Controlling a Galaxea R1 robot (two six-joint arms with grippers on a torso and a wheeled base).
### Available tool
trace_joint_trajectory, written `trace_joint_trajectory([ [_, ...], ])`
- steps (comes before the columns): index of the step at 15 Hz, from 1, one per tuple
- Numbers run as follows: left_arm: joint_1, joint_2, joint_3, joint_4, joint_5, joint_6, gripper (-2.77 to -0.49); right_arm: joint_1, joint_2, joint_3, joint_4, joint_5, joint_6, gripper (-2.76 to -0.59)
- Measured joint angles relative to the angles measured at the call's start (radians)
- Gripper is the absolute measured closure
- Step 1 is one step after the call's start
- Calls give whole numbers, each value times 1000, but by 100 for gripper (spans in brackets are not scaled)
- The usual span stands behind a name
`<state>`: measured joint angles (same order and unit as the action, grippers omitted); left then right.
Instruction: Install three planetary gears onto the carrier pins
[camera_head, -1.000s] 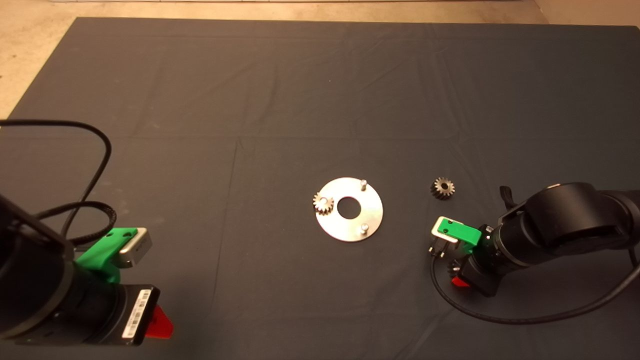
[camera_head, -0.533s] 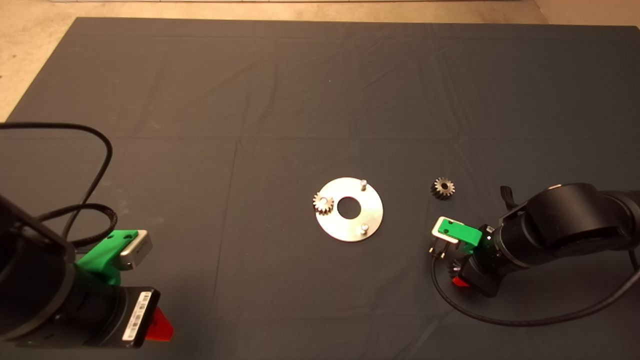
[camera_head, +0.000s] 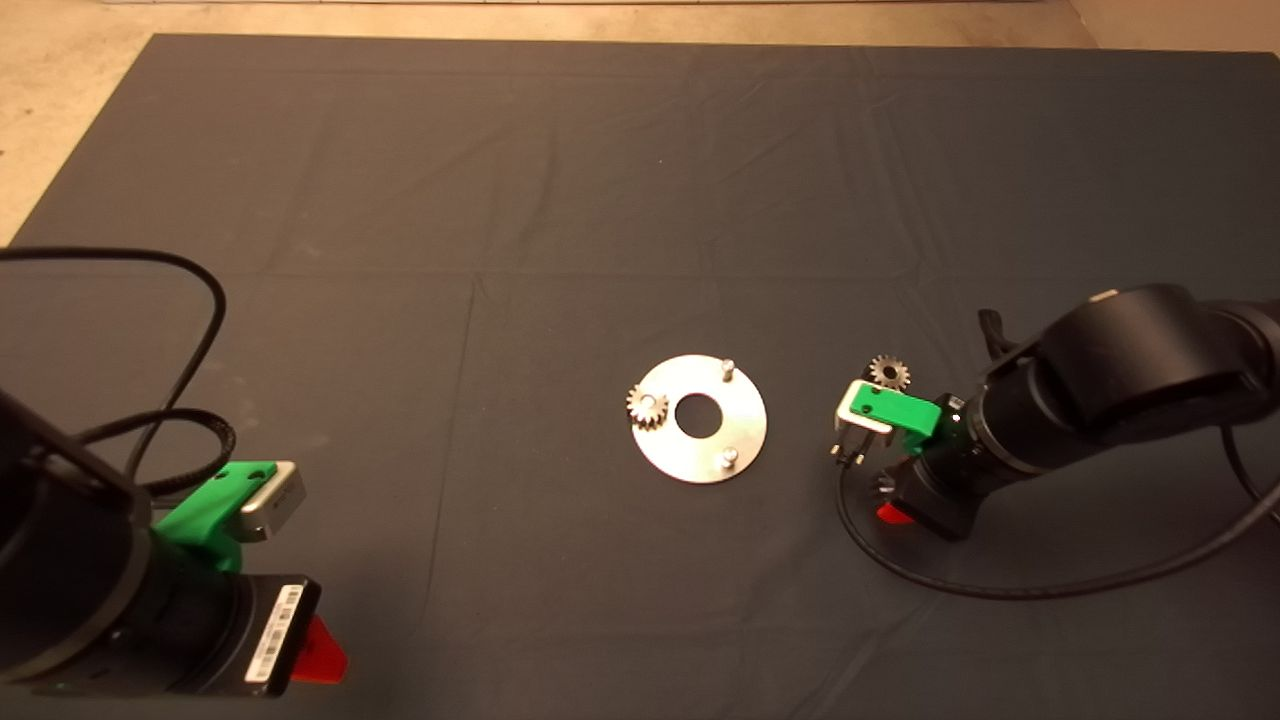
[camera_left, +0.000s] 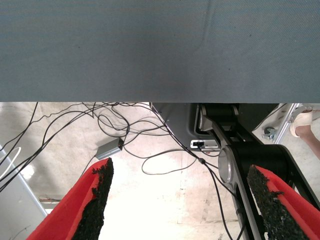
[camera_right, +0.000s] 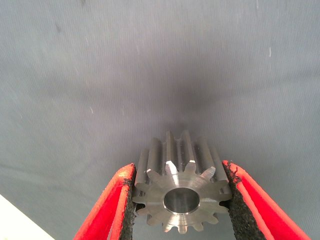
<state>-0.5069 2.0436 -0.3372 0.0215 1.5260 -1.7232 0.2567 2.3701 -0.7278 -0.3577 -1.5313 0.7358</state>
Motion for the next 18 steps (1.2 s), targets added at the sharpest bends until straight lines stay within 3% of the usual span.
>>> trace_joint_trajectory([
  [3, 0, 0, 0, 0, 0, 0, -189, 27, 81, -48, 32, -7, 14, -112],
  [9, 0, 0, 0, 0, 0, 0, -189, 58, 300, -175, 61, 1, 23, -112],
  [15, 0, 0, 0, 0, 0, 0, -189, 73, 399, -263, 65, -2, 23, -112],
  [18, 0, 0, 0, 0, 0, 0, -189, 74, 421, -301, 66, 0, 20, -112],
])
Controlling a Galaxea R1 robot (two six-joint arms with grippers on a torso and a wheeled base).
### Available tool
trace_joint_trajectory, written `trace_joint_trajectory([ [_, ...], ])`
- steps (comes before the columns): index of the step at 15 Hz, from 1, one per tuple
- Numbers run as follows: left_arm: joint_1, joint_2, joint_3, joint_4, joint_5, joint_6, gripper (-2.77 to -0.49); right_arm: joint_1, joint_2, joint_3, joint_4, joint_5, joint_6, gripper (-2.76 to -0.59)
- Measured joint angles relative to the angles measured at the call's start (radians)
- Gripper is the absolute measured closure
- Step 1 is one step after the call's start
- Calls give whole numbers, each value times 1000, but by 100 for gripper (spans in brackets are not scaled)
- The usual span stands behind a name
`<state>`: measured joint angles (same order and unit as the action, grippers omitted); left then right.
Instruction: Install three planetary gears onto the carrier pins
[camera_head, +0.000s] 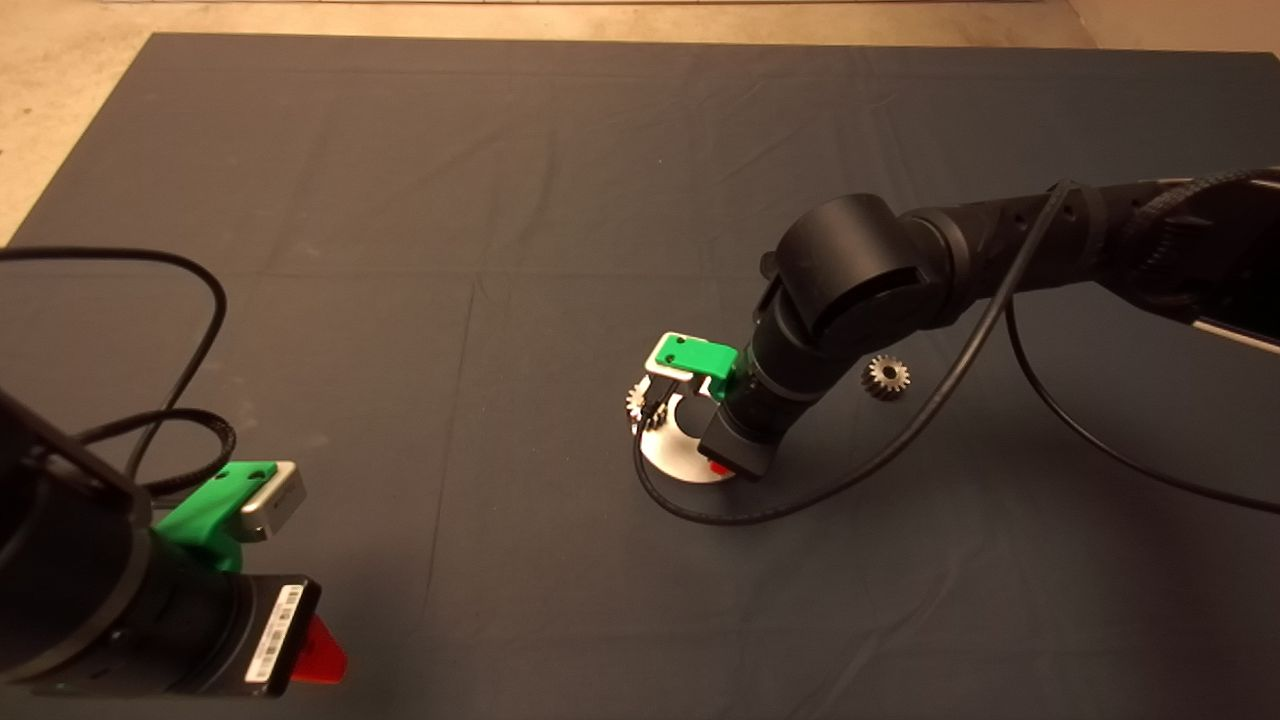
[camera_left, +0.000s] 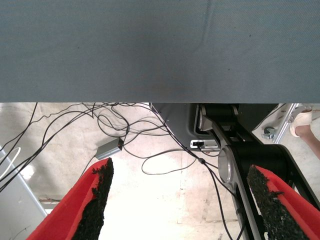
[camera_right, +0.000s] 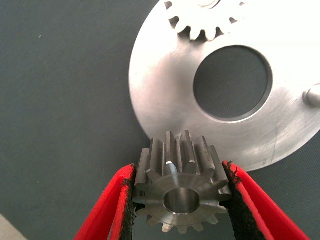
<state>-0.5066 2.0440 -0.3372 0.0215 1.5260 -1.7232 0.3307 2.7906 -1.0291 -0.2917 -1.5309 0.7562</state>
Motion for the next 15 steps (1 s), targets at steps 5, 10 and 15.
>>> trace_joint_trajectory([
  [5, 0, 0, 0, 0, 0, 0, -189, 0, 2, -27, 0, -1, -27, -112],
  [10, 0, 0, 0, 0, 0, 0, -189, -1, -1, -29, 0, 0, -53, -112],
  [15, 2, 0, 0, 0, 0, 0, -189, -1, -4, -29, 0, -2, -58, -112],
])
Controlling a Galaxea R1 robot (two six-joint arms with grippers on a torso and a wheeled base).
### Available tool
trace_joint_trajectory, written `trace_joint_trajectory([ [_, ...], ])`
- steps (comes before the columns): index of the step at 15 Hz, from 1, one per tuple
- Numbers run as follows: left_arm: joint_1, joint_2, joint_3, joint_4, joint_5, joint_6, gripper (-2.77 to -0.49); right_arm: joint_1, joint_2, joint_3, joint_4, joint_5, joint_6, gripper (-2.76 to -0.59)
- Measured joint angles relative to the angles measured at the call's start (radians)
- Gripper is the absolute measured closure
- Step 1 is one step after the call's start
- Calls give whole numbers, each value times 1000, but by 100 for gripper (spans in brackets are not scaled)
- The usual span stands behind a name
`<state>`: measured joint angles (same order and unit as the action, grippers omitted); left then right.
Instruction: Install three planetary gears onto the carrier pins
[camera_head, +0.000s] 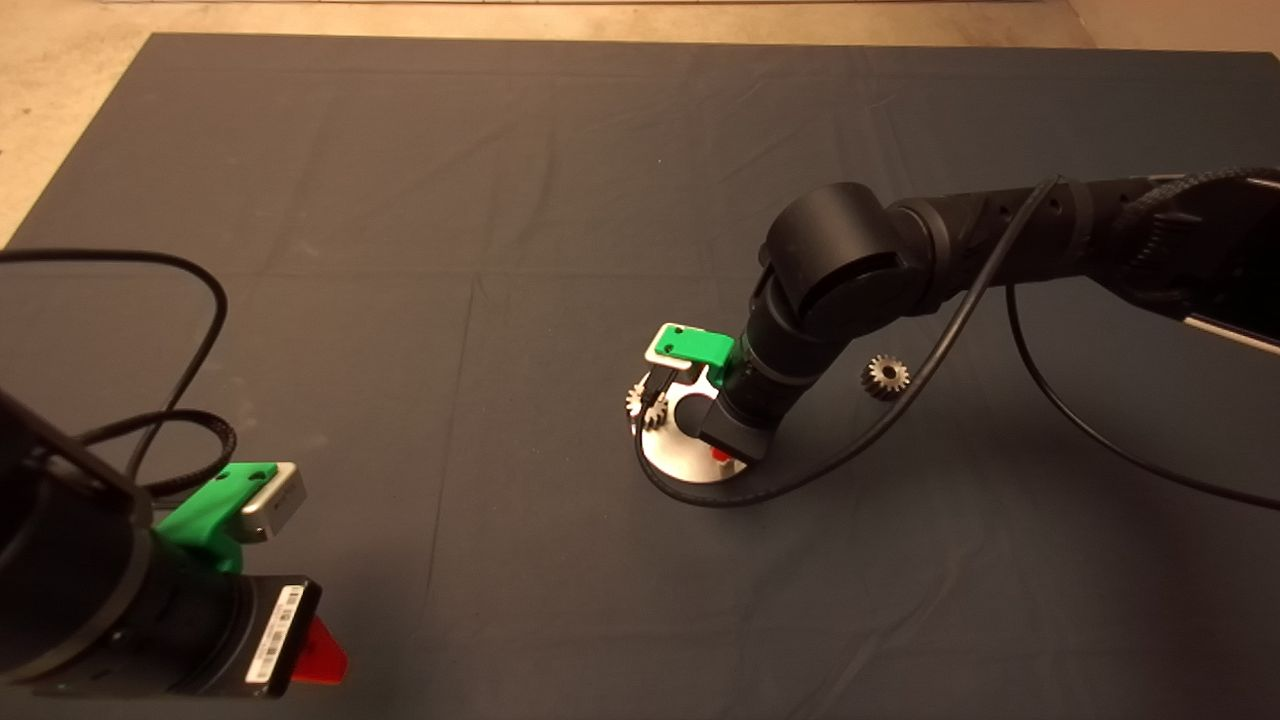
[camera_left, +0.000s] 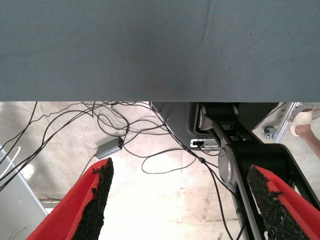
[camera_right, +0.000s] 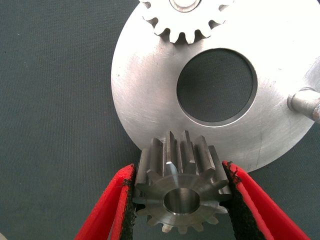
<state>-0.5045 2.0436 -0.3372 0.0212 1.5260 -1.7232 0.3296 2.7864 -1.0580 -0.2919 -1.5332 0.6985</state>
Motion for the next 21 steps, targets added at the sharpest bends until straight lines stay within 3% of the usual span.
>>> trace_joint_trajectory([
  [12, 0, 0, 0, 0, 0, 0, -189, -33, -2, 0, 0, -1, -3, -112],
  [21, 0, 0, 0, 0, 0, 0, -189, -33, -8, 0, 0, 7, -3, -112],
])
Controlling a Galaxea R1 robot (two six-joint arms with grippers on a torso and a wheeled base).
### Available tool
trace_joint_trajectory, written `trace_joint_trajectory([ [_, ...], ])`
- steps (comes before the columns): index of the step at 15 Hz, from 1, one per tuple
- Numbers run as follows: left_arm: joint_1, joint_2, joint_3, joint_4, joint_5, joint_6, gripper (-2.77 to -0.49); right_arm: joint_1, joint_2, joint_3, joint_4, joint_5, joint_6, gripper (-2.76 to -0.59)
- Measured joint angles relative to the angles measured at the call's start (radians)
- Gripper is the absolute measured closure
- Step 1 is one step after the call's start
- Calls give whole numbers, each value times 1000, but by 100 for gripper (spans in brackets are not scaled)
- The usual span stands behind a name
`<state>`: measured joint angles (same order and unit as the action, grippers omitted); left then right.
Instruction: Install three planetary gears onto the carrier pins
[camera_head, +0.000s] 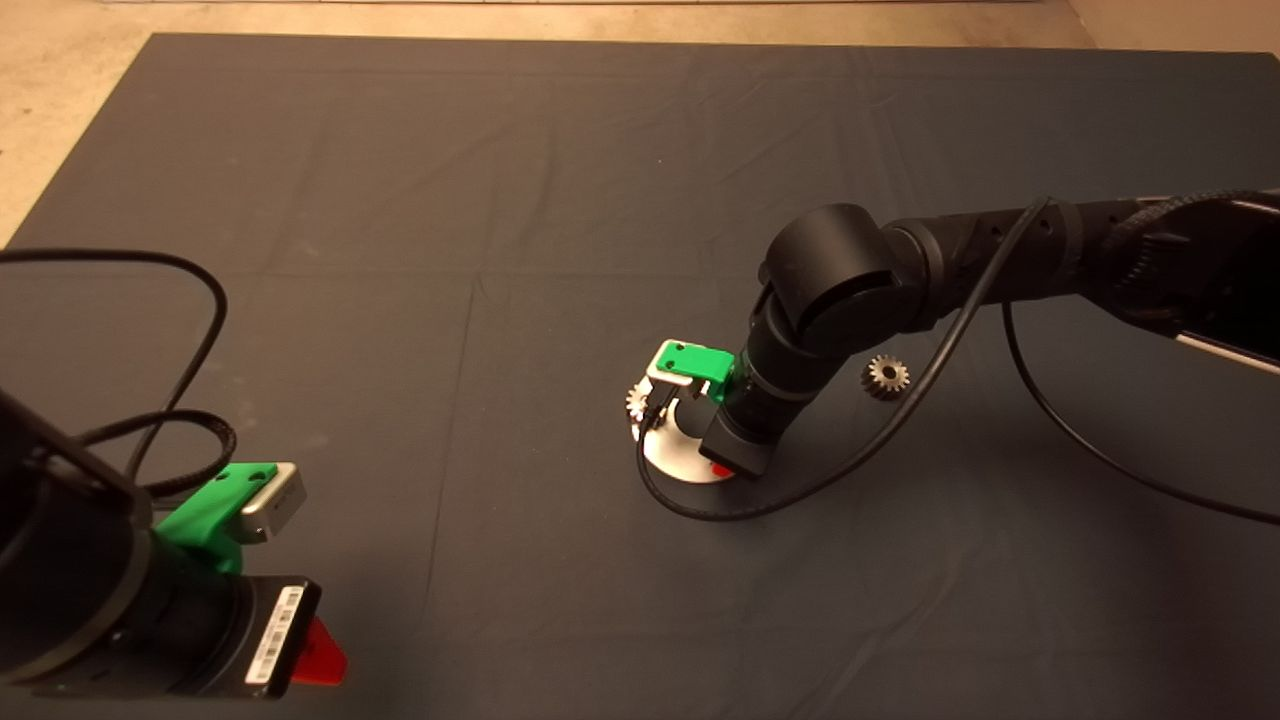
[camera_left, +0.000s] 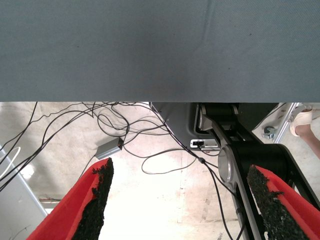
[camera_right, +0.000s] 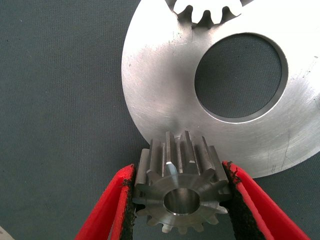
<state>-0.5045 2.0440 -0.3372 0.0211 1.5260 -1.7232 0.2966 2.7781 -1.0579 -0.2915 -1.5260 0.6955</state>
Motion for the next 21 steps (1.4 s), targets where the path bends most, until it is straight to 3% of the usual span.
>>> trace_joint_trajectory([
  [21, 6, 0, 0, -2, 0, 0, -189, 1, -5, 0, 0, 4, 0, -112],
])
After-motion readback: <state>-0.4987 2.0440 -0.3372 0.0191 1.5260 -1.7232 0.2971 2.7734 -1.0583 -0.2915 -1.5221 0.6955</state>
